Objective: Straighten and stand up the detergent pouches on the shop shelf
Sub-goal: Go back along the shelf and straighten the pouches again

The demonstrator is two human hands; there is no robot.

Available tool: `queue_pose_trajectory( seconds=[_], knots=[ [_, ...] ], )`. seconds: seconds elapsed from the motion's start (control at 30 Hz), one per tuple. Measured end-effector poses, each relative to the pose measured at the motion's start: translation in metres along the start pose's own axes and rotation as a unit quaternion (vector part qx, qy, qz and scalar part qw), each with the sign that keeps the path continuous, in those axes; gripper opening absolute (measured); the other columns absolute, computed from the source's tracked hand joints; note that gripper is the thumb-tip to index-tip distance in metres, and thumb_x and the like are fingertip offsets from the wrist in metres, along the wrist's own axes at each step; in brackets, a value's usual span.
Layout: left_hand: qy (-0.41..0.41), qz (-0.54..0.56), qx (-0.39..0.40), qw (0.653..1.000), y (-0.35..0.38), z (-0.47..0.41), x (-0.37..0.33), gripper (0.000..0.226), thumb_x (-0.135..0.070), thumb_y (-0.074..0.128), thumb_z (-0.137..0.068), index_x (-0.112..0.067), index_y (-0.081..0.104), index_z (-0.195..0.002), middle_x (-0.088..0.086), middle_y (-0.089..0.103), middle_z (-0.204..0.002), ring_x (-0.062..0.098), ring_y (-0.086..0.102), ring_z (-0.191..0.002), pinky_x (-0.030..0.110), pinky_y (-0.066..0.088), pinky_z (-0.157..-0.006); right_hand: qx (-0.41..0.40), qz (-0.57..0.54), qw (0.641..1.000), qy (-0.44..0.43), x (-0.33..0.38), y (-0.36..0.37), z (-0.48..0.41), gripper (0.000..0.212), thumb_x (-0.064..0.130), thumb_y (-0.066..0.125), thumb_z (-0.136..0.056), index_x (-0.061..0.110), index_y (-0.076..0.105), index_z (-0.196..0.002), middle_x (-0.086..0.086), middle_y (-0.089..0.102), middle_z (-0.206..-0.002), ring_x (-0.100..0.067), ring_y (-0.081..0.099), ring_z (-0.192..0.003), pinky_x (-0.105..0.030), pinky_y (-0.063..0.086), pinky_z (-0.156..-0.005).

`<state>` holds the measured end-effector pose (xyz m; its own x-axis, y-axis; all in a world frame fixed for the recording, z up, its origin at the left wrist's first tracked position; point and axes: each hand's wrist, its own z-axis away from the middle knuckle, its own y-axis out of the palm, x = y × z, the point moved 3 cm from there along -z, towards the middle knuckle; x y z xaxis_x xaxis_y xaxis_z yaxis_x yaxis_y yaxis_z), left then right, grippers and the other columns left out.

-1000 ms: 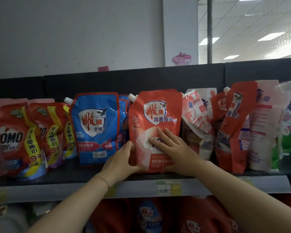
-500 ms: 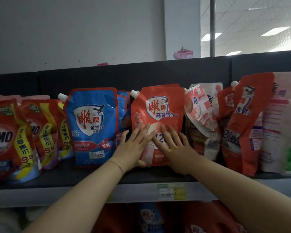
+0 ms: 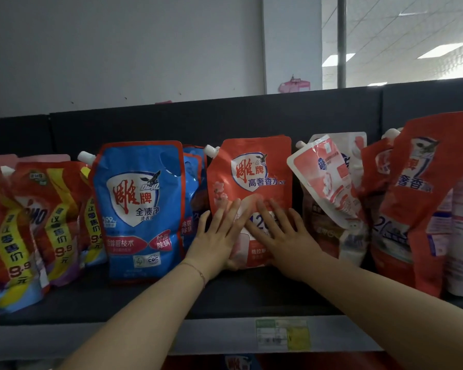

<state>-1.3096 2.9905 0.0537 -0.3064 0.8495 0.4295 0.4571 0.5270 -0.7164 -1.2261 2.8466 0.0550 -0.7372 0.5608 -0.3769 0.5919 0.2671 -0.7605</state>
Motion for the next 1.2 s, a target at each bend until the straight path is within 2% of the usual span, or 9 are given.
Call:
queue_pose_trajectory(
  seconds=[0.07, 0.13, 0.27, 0.47, 0.67, 0.83, 0.97, 1.07, 1.2],
  knots=[
    [-0.006, 0.014, -0.025, 1.000, 0.006, -0.005, 0.001, 0.142, -0.076, 0.071, -0.056, -0.014, -0.013, -0.152, 0.013, 0.008, -0.158, 0.034, 0.007, -0.144, 0.054, 0.030, -0.108, -0.020, 0.032, 0.999, -0.001, -0.002, 0.010, -0.005, 0.124, 0.046, 0.083, -0.065, 0.026, -0.004, -0.152, -0.018, -0.013, -0.160, -0.042, 0.001, -0.146, -0.058, 0.015, -0.110],
    [-0.003, 0.007, -0.036, 0.999, 0.013, -0.010, 0.004, 0.147, -0.080, 0.071, -0.049, -0.011, -0.007, -0.154, 0.013, 0.021, -0.156, 0.035, 0.020, -0.142, 0.054, 0.037, -0.103, -0.019, -0.016, 1.000, 0.011, -0.003, 0.011, -0.008, 0.123, 0.046, 0.088, -0.054, 0.024, 0.017, -0.151, -0.019, 0.008, -0.160, -0.043, 0.021, -0.143, -0.061, 0.028, -0.106],
    [-0.015, 0.008, -0.024, 1.000, 0.022, -0.021, 0.008, 0.155, -0.080, 0.074, -0.044, -0.011, -0.011, -0.153, 0.014, 0.021, -0.155, 0.036, 0.022, -0.141, 0.056, 0.039, -0.101, 0.052, 0.024, 0.998, -0.012, 0.000, 0.020, -0.015, 0.100, 0.048, 0.053, -0.094, 0.027, -0.033, -0.142, -0.010, -0.050, -0.137, -0.035, -0.040, -0.131, -0.057, -0.006, -0.114],
    [-0.012, -0.006, -0.023, 1.000, 0.020, -0.020, 0.005, 0.157, -0.079, 0.075, -0.042, -0.009, -0.012, -0.152, 0.015, 0.017, -0.154, 0.036, 0.021, -0.140, 0.054, 0.042, -0.099, 0.110, 0.016, 0.994, -0.008, 0.000, 0.019, -0.018, 0.094, 0.043, 0.047, -0.098, 0.029, -0.035, -0.143, -0.009, -0.057, -0.129, -0.034, -0.046, -0.126, -0.056, -0.010, -0.114],
    [0.013, -0.031, 0.070, 0.997, 0.002, -0.008, -0.001, 0.119, -0.073, 0.046, -0.083, -0.019, -0.048, -0.130, 0.008, -0.040, -0.151, 0.031, -0.028, -0.142, 0.052, 0.006, -0.116, 0.130, -0.006, 0.991, -0.030, -0.002, 0.011, -0.007, 0.098, 0.046, 0.051, -0.096, 0.034, -0.034, -0.143, -0.007, -0.054, -0.135, -0.030, -0.047, -0.126, -0.055, -0.006, -0.116],
    [0.038, -0.061, 0.083, 0.994, -0.023, 0.003, -0.002, 0.100, -0.071, 0.035, -0.089, -0.021, -0.032, -0.144, 0.009, -0.028, -0.158, 0.030, -0.018, -0.147, 0.051, 0.011, -0.116, 0.126, -0.052, 0.989, -0.055, 0.002, -0.020, 0.011, 0.091, 0.051, 0.051, -0.094, 0.030, -0.016, -0.153, -0.012, -0.027, -0.158, -0.037, -0.028, -0.143, -0.055, 0.006, -0.117],
    [0.032, -0.062, 0.040, 0.997, -0.045, 0.009, -0.008, 0.080, -0.059, 0.041, -0.093, -0.018, 0.008, -0.154, 0.012, 0.005, -0.161, 0.033, 0.012, -0.145, 0.046, 0.030, -0.106, 0.074, -0.059, 0.993, -0.074, -0.004, -0.054, 0.027, 0.061, 0.038, 0.051, -0.094, 0.024, 0.029, -0.150, -0.008, 0.016, -0.159, -0.031, 0.013, -0.146, -0.049, 0.025, -0.113],
    [0.043, -0.019, -0.018, 0.999, -0.059, 0.008, -0.020, 0.053, -0.040, 0.064, -0.080, -0.013, 0.054, -0.124, 0.014, 0.052, -0.134, 0.031, 0.050, -0.119, 0.044, 0.047, -0.082, 0.033, -0.029, 0.996, -0.082, -0.013, -0.069, 0.049, 0.039, 0.034, 0.047, -0.095, 0.019, 0.053, -0.130, -0.004, 0.050, -0.136, -0.024, 0.046, -0.125, -0.038, 0.038, -0.095],
    [0.083, 0.043, -0.079, 0.993, -0.078, 0.000, -0.054, 0.035, -0.030, 0.065, -0.075, -0.011, 0.061, -0.105, 0.010, 0.060, -0.107, 0.032, 0.058, -0.101, 0.045, 0.051, -0.084, 0.053, -0.014, 0.997, -0.051, -0.031, -0.084, 0.079, 0.030, 0.032, 0.042, -0.097, 0.014, 0.061, -0.112, -0.007, 0.062, -0.115, -0.029, 0.058, -0.106, -0.037, 0.046, -0.083]
  ],
)
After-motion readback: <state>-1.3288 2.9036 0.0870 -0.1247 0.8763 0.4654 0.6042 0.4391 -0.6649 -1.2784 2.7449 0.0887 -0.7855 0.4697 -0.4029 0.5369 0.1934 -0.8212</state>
